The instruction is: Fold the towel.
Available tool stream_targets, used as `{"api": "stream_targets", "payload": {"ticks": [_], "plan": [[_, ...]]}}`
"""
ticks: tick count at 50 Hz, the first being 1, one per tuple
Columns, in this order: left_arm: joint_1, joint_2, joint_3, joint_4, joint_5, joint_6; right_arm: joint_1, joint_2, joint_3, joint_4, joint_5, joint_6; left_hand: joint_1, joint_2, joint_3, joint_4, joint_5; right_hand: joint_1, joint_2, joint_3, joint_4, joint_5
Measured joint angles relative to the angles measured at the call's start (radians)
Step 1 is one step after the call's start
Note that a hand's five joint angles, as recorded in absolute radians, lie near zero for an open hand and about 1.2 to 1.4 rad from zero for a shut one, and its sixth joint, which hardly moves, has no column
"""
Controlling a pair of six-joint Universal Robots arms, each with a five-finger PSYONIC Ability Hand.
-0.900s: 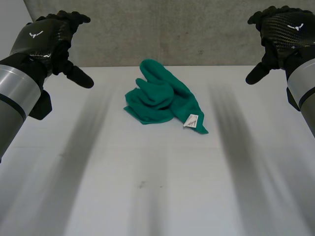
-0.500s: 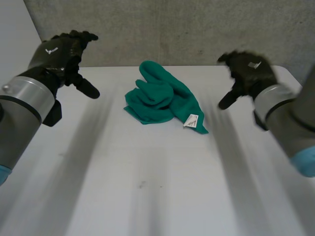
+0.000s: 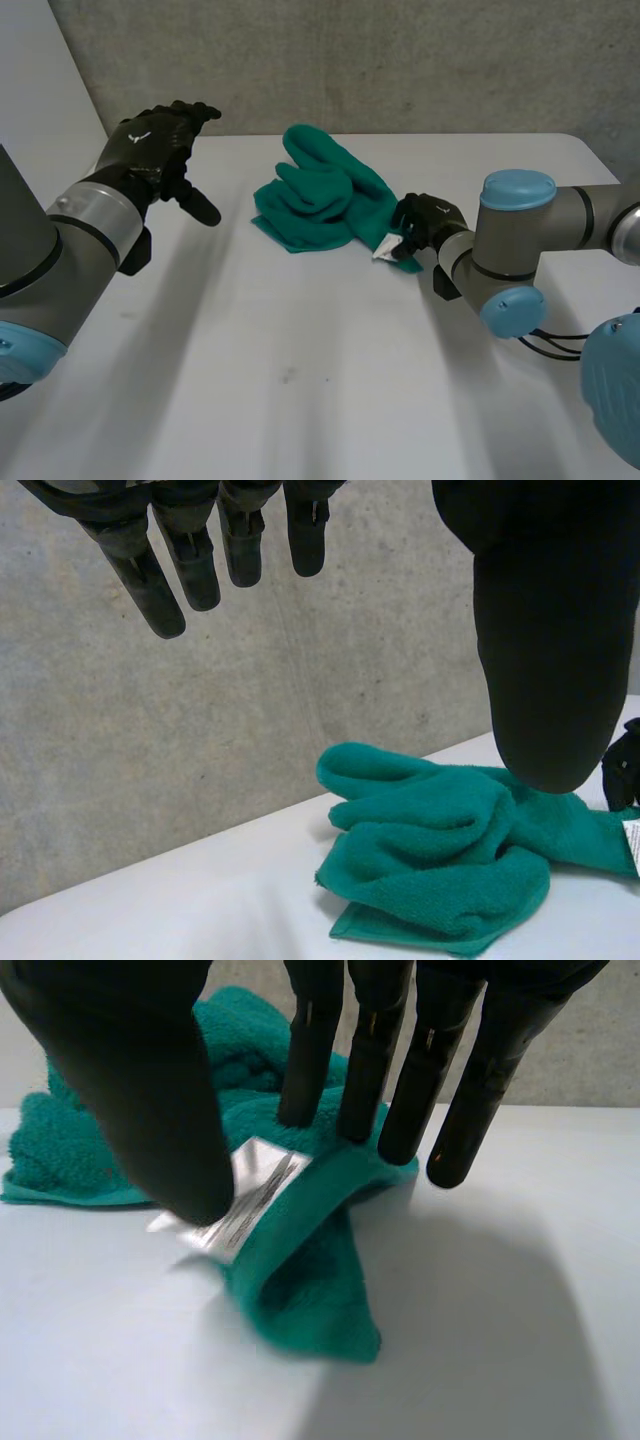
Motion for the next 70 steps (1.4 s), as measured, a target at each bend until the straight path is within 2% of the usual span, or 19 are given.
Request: {"api": "stream_targets", "payload": {"ticks": [3,6,8,11,17,19,21,22,25,29,36,37,38,39,40,46,51,61,70], "plan": [[-0.004,-0.005,0.000,0.001,-0.001,0.000,-0.001,0.024,-0.030,0.001,0.001,-0.006,0.000,0.000,0.000,0.000,0.000,0.161,0.189,0.197,0.210,0.205],[-0.009,-0.007,0.000,0.002,-0.002,0.000,-0.002,0.051,-0.064,0.009,0.002,-0.009,0.000,0.000,0.000,0.000,0.000,0.167,0.196,0.208,0.221,0.214],[-0.012,-0.006,0.000,0.002,-0.003,0.000,-0.002,0.068,-0.085,0.020,0.001,-0.010,0.000,0.000,0.000,0.000,0.000,0.098,0.109,0.117,0.137,0.155],[-0.016,-0.004,-0.001,0.002,-0.003,0.000,-0.003,0.099,-0.125,0.048,0.001,-0.011,0.000,0.000,0.000,0.000,0.000,-0.185,-0.233,-0.218,-0.203,-0.170],[-0.027,-0.001,-0.002,0.002,-0.004,0.000,-0.003,0.131,-0.186,0.087,0.005,-0.011,0.000,0.000,0.000,0.000,0.000,-0.194,-0.238,-0.244,-0.232,-0.203],[-0.030,0.000,-0.002,0.003,-0.004,0.000,-0.003,0.136,-0.205,0.094,0.013,-0.014,0.000,0.000,0.000,0.000,0.000,0.100,0.069,0.070,0.081,0.076],[-0.032,0.000,-0.002,0.003,-0.004,0.000,-0.002,0.134,-0.212,0.097,0.021,-0.017,0.000,0.000,0.000,0.000,0.000,0.100,0.069,0.070,0.081,0.076],[-0.032,0.000,-0.003,0.003,-0.004,0.000,-0.002,0.132,-0.214,0.097,0.024,-0.018,0.000,0.000,0.000,0.000,0.000,0.318,0.364,0.358,0.356,0.337],[-0.033,0.001,-0.003,0.003,-0.004,0.000,0.001,0.113,-0.216,0.100,0.038,-0.028,0.000,0.000,0.000,0.000,0.000,0.396,0.494,0.491,0.508,0.493],[-0.034,0.001,-0.003,0.003,-0.004,0.000,0.007,0.048,-0.201,0.097,0.044,-0.036,0.000,0.000,0.000,0.000,0.000,0.396,0.498,0.510,0.532,0.512],[-0.036,-0.006,-0.001,0.007,-0.004,-0.001,0.019,-0.241,-0.116,0.074,0.023,-0.051,0.000,0.000,0.000,0.000,0.000,0.396,0.498,0.510,0.532,0.522],[-0.037,-0.015,0.000,0.016,-0.004,-0.002,0.021,-0.329,-0.091,0.069,0.004,-0.062,0.000,0.000,0.000,0.000,0.000,0.396,0.498,0.510,0.532,0.525],[-0.037,-0.015,0.000,0.016,-0.004,-0.002,0.021,-0.329,-0.091,0.069,0.004,-0.062,0.000,0.000,0.000,0.000,0.000,0.396,0.498,0.510,0.532,0.525],[-0.037,-0.030,0.002,0.030,-0.005,-0.003,0.022,-0.414,-0.067,0.063,-0.017,-0.077,0.000,0.000,0.000,0.000,0.000,0.396,0.498,0.510,0.532,0.526],[-0.037,-0.030,0.002,0.030,-0.005,-0.003,0.022,-0.414,-0.067,0.063,-0.017,-0.077,0.000,0.000,0.000,0.000,0.000,0.396,0.498,0.510,0.532,0.526],[-0.033,-0.124,0.006,0.077,-0.012,-0.016,0.025,-0.671,0.009,0.036,-0.085,-0.132,0.000,0.000,0.000,0.000,0.000,0.396,0.498,0.517,0.532,0.526],[-0.035,-0.217,0.009,0.084,-0.016,-0.055,0.039,-0.797,0.049,0.023,-0.110,-0.146,0.000,0.000,0.000,0.000,0.000,0.396,0.498,0.517,0.532,0.526],[-0.079,-0.373,0.033,0.082,-0.011,-0.197,0.106,-0.920,0.060,0.025,-0.110,-0.145,0.000,0.000,0.000,0.000,0.000,0.396,0.498,0.519,0.537,0.526],[-0.113,-0.456,0.093,0.085,-0.012,-0.259,0.130,-0.983,0.067,0.060,-0.106,-0.137,0.000,0.000,0.000,0.000,0.000,0.396,0.498,0.520,0.537,0.526]]}}
